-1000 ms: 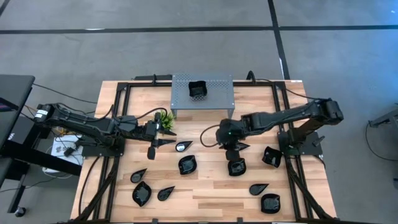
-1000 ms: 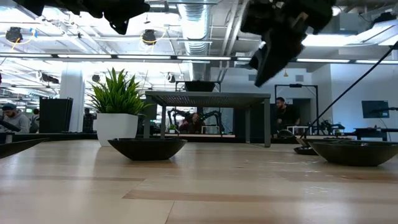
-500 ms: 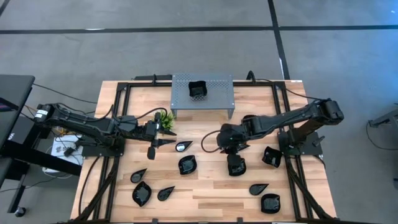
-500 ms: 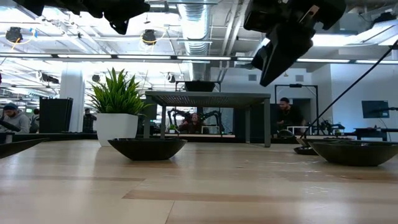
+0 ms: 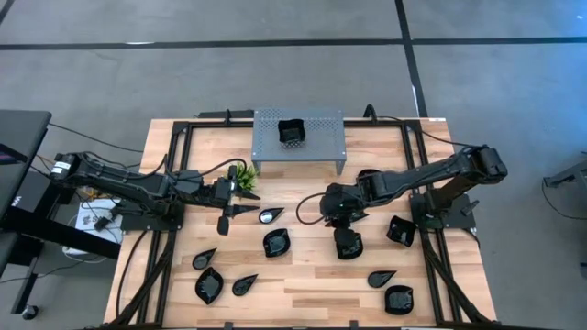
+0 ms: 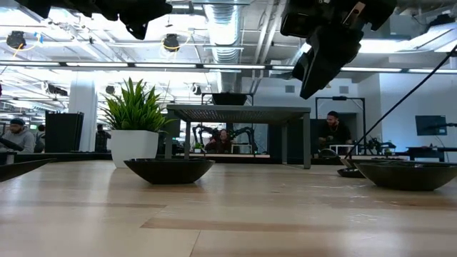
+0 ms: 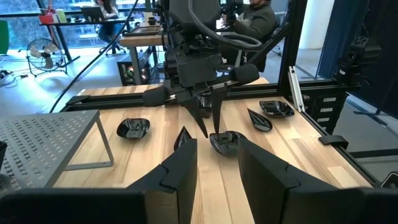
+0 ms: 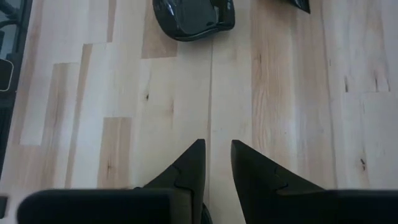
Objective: Pick & Place Mini shaped plates
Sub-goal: Put the black leaf-shaped plate on the shelf
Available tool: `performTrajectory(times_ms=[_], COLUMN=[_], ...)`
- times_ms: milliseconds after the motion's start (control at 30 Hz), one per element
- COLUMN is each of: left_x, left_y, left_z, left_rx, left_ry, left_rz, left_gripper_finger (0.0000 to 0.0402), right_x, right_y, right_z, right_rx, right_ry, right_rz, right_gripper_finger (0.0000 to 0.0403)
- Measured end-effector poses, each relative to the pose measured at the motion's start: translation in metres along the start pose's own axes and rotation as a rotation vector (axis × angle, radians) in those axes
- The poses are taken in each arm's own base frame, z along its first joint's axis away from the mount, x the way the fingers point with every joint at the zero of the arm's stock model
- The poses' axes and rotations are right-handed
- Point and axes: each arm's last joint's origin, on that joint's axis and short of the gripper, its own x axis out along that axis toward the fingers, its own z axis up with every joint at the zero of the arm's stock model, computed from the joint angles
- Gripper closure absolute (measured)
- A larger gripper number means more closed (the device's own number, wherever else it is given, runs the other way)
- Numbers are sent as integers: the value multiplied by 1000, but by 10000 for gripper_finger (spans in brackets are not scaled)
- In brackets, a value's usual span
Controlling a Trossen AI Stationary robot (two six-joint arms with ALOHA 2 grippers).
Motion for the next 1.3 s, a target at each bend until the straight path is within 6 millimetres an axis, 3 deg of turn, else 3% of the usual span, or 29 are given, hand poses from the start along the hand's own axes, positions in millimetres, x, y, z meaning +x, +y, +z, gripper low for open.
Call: performTrajectory(times_ms=[767,1300], left_x=[0,0], left_y=[0,0], left_z=[1,3], left_rx=[-34,-29], left_ry=[-6,-33], left_rz=[0,2], left_gripper_finger=[284,284], right_x=[3,8], right_y=[0,3], right_z=[4,22], right_rx=[-43,-182], right_ry=[-37,-212], right_rz=[4,19], right_gripper_finger=[330,330])
